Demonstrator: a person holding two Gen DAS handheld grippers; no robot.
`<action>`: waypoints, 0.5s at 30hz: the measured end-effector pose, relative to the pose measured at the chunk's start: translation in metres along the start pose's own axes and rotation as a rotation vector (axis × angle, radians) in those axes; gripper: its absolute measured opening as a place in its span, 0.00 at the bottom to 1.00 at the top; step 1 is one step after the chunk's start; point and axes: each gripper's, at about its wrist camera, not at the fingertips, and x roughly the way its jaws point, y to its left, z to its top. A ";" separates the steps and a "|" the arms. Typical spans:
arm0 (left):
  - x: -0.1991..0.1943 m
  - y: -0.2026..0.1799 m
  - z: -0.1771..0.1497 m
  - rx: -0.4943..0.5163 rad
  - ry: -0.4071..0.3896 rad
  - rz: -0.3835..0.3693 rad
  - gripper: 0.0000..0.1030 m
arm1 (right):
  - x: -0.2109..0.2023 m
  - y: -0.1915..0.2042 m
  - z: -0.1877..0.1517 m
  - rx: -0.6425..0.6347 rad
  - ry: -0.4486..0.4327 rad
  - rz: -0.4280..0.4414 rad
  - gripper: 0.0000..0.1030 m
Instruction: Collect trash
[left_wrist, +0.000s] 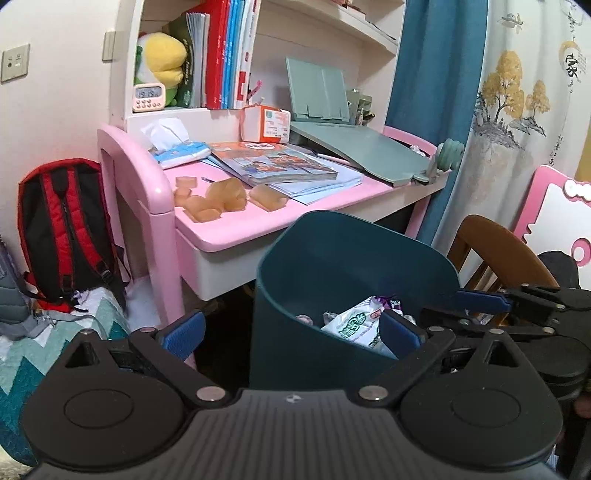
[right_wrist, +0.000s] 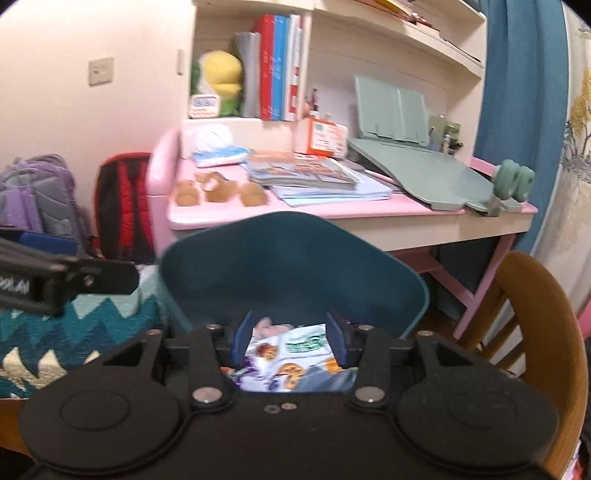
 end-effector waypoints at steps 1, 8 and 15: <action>-0.003 0.003 -0.001 -0.004 -0.004 0.000 0.98 | -0.003 0.003 -0.001 0.002 -0.005 0.009 0.43; -0.034 0.021 -0.008 -0.005 -0.051 0.023 0.98 | -0.023 0.029 -0.002 0.004 -0.033 0.050 0.45; -0.061 0.022 -0.019 0.033 -0.096 0.001 0.98 | -0.051 0.052 -0.007 -0.011 -0.070 0.056 0.46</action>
